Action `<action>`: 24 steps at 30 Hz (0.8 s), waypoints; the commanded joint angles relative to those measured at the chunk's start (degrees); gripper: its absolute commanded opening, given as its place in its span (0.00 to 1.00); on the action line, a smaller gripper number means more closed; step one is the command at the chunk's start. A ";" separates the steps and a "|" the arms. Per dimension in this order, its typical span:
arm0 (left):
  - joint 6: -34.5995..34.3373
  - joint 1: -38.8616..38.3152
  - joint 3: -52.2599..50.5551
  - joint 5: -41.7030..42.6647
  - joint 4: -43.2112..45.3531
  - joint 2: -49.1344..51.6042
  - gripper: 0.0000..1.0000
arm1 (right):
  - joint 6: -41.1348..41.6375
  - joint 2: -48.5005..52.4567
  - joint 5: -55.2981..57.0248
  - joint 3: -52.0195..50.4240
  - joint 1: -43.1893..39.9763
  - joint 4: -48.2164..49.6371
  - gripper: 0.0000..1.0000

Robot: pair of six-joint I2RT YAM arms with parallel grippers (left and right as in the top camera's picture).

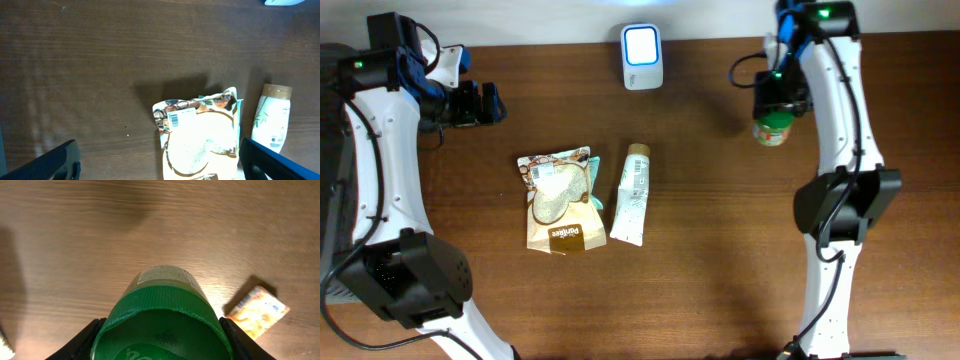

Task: Scan the item barcode
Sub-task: 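Carry the jar right and lower it beside the orange packet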

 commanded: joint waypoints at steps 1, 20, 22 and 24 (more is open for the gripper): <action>0.94 -0.17 0.35 0.44 -0.07 -1.29 0.99 | 1.44 1.01 0.11 0.13 -4.42 0.39 0.48; 0.94 -0.20 0.35 0.44 -0.07 -1.29 0.99 | 1.60 7.72 1.46 0.11 -15.30 4.33 0.51; 0.94 -0.17 0.35 0.44 -0.07 -1.29 0.99 | 1.57 8.66 2.89 0.11 -15.30 4.44 0.52; 0.94 -0.17 0.35 0.44 -0.07 -1.29 0.99 | 1.57 9.20 3.13 0.11 -15.30 4.37 0.52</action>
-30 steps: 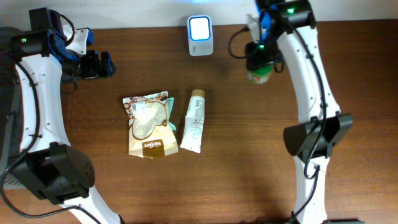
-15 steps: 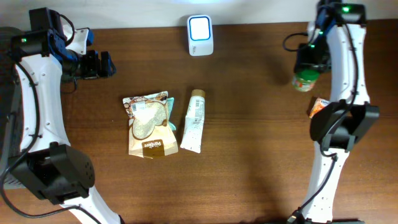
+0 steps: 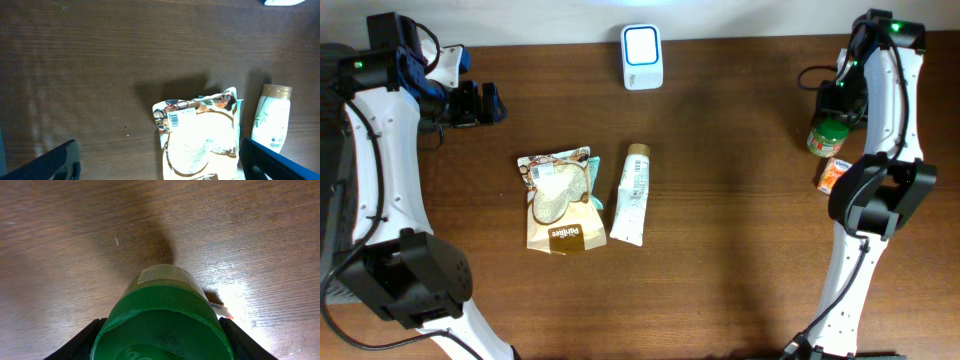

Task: Scan the item barcode
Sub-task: 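Carry the jar right and lower it beside the orange packet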

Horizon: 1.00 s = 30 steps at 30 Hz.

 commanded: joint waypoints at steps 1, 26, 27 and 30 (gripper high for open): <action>0.94 -0.17 0.35 0.44 -0.09 -1.29 0.99 | 0.46 1.18 2.08 0.11 -0.26 -0.09 0.52; 0.94 -0.17 0.35 0.44 -0.09 -1.29 0.99 | 0.46 -4.48 -1.16 7.06 -0.22 -3.43 0.98; 0.94 -0.17 0.35 0.44 -0.09 -1.29 0.99 | 0.44 -4.48 -1.11 6.80 -0.22 -3.23 0.98; 0.94 -0.17 0.35 0.44 -0.09 -1.29 0.99 | 0.46 -4.48 -0.94 6.75 -0.50 -2.75 0.98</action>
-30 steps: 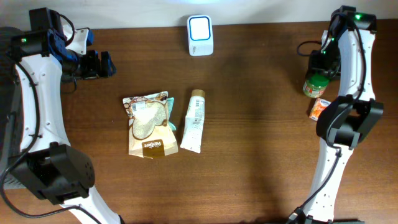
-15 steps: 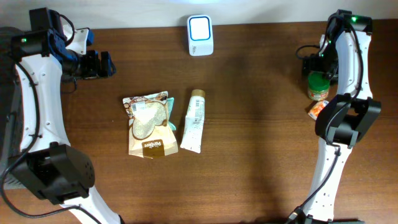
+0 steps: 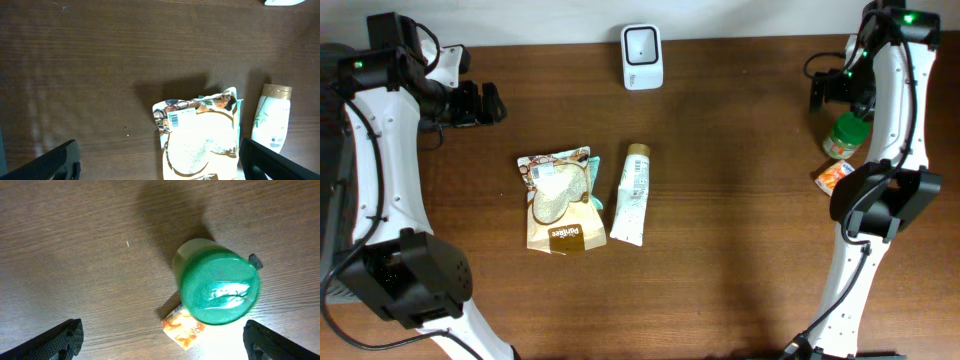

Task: Scan the item barcode
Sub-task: 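Carry the jar right and lower it beside the orange packet, then release the jar and raise right gripper back toward center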

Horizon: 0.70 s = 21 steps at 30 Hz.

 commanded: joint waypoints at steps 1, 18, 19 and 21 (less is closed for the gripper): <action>0.94 -0.17 0.35 0.46 -0.09 -1.29 0.99 | 0.44 -1.84 -0.11 0.92 -0.81 0.42 0.98; 0.94 -0.17 0.35 0.46 -0.09 -1.29 0.99 | 0.31 -1.75 -9.53 0.94 -2.03 -2.69 0.98; 0.94 -0.17 0.35 0.46 -0.09 -1.29 0.99 | 0.22 -1.75 -11.30 0.94 -2.03 -2.69 0.98; 0.94 -0.17 0.35 0.46 -0.09 -1.29 0.99 | -0.09 -1.88 -15.69 0.94 -2.03 -2.69 0.98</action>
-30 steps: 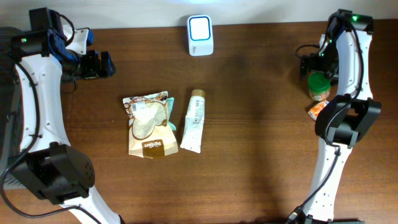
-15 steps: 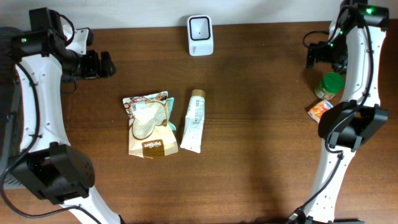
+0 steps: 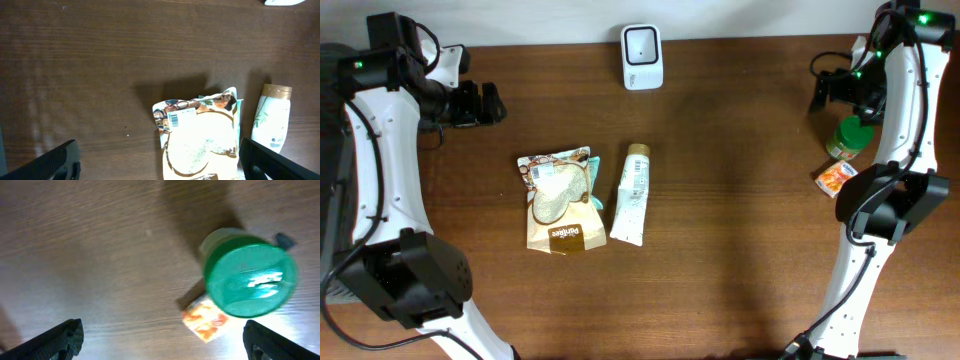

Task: Scan the item barcode
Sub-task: 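Release the jar and raise right gripper back toward center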

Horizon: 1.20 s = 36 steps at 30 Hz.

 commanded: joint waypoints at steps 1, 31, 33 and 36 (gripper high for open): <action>0.94 -0.17 0.35 0.46 -0.09 -1.29 0.99 | -2.19 -1.62 -10.49 0.94 -0.20 -0.33 0.98; 0.94 -0.17 0.35 0.46 -0.09 -1.29 0.99 | -15.13 -1.64 -27.96 0.92 21.03 -0.33 0.98; 0.94 -0.17 0.35 0.46 -0.09 -1.29 0.99 | -15.15 -1.64 -29.79 0.92 22.34 -0.33 0.98; 0.94 -0.20 0.35 0.46 -0.09 -1.29 0.99 | -15.15 -1.64 -33.20 0.92 23.34 -0.33 0.98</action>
